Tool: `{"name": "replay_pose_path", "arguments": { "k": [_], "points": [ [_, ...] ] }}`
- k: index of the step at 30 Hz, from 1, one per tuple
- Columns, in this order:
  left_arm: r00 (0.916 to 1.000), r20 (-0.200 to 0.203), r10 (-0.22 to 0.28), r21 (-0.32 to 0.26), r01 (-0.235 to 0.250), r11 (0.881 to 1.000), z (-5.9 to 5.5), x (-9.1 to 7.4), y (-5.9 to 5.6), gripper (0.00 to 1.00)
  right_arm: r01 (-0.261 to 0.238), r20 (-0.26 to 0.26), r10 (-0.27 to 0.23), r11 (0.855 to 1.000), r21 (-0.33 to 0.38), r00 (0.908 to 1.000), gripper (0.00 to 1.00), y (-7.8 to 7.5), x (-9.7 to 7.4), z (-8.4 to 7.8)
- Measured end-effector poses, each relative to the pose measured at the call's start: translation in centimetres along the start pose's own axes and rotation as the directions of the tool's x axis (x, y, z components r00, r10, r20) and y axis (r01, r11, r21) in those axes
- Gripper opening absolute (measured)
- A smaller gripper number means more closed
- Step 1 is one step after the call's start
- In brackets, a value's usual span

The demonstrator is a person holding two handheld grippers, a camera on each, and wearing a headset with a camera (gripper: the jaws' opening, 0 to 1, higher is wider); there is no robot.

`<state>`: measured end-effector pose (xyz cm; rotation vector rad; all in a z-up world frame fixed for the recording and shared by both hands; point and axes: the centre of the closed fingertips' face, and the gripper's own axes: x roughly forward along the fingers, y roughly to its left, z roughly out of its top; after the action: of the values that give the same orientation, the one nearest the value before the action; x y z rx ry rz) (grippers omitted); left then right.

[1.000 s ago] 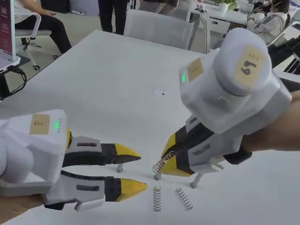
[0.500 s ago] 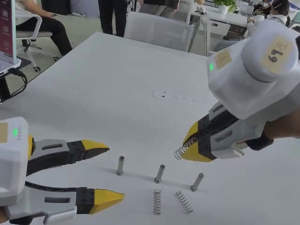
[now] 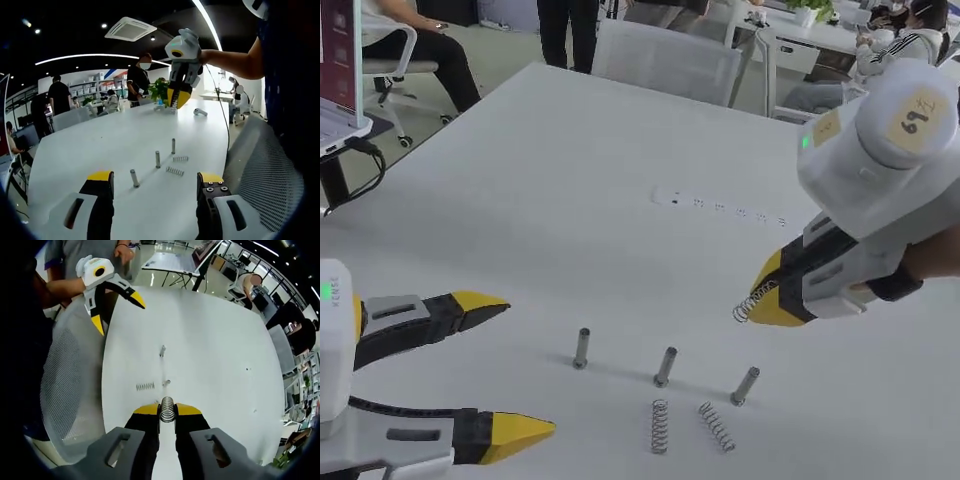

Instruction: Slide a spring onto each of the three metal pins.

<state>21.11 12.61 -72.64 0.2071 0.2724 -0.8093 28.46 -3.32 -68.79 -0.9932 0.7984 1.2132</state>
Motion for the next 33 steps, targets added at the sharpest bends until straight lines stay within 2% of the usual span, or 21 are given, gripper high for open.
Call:
{"name": "replay_pose_path", "arguments": {
  "k": [2, 5, 7, 10, 12, 17, 22, 33],
  "points": [
    [0.9995, -0.028, 0.010, 0.009, -0.010, 1.000, -1.0, 0.0, 0.3, 0.64, -0.004, -0.005, 0.004, 1.000, 0.025, 1.0000, 0.08, -0.4, 0.4, -0.6],
    [0.9985, -0.051, 0.020, -0.029, -0.022, 0.999, -2.6, 0.0, 0.8, 0.65, 0.004, -0.030, -0.002, 0.999, 0.042, 0.9996, 0.08, -1.0, 1.0, -1.8],
    [0.9977, -0.061, 0.030, -0.042, -0.033, 0.999, -3.3, 0.0, 1.1, 0.65, 0.005, -0.047, -0.002, 0.998, 0.058, 0.9989, 0.08, -1.4, 1.4, -2.6],
    [0.9973, -0.066, 0.034, -0.059, -0.038, 0.998, -3.8, 0.0, 1.2, 0.66, 0.001, -0.061, 0.004, 0.997, 0.083, 0.9981, 0.08, -1.8, 1.9, -3.6],
    [0.9970, -0.069, 0.036, -0.063, -0.040, 0.997, -4.0, 0.1, 1.2, 0.66, 0.004, -0.076, 0.003, 0.996, 0.088, 0.9971, 0.08, -2.1, 2.4, -4.2],
    [0.9963, -0.078, 0.036, -0.067, -0.041, 0.997, -4.3, 0.2, 1.2, 0.66, -0.026, -0.096, 0.039, 0.992, 0.127, 0.9947, 0.08, -1.7, 3.8, -5.3],
    [0.9971, -0.069, 0.032, -0.059, -0.036, 0.998, -3.7, 0.2, 1.1, 0.66, -0.045, -0.151, 0.065, 0.990, 0.131, 0.9864, 0.08, -1.4, 5.5, -6.9],
    [0.9975, -0.065, 0.025, -0.047, -0.029, 0.998, -3.3, 0.1, 1.0, 0.65, -0.070, -0.183, 0.093, 0.989, 0.129, 0.9787, 0.08, -1.1, 7.7, -7.8]
  ]
}}
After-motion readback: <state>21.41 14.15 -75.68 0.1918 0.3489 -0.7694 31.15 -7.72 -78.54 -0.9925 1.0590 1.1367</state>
